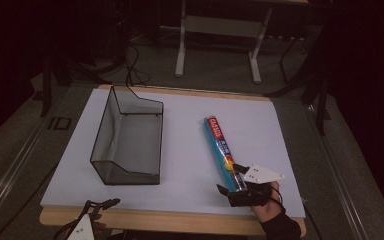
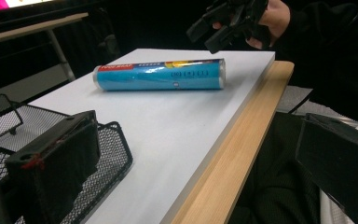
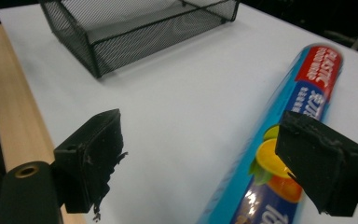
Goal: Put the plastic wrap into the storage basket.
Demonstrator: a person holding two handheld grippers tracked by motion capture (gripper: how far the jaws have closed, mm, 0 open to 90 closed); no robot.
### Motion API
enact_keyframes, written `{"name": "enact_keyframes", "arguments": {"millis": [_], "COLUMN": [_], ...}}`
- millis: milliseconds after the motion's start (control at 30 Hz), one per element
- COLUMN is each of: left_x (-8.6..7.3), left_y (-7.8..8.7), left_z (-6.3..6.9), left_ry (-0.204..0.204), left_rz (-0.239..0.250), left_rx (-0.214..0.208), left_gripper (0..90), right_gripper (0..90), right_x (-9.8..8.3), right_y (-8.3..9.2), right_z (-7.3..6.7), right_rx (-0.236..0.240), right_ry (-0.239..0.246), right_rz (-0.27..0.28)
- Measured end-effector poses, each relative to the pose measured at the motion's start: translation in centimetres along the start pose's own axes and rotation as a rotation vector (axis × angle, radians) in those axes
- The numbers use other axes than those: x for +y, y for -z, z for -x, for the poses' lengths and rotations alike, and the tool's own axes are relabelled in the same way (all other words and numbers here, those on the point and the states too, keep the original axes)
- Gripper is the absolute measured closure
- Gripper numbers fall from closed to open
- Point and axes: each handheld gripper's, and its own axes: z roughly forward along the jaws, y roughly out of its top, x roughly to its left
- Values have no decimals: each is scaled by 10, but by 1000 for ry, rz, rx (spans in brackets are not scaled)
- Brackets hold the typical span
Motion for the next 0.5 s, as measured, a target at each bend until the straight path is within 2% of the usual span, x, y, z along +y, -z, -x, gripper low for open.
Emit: {"name": "enact_keyframes", "arguments": {"millis": [200, 333, 500], "left_x": [0, 0, 1], "left_y": [0, 0, 0], "left_z": [0, 1, 1], "left_ry": [-1, -3, -3], "left_rz": [-1, 0, 3], "left_rx": [0, -1, 1], "left_gripper": [3, 3, 3], "right_gripper": [110, 110, 110], "right_x": [2, 4, 6], "right_y": [2, 3, 5], "right_z": [-11, -15, -19], "right_rx": [1, 0, -16], "right_ry": [81, 95, 96], "right_rz": [-2, 24, 102]}}
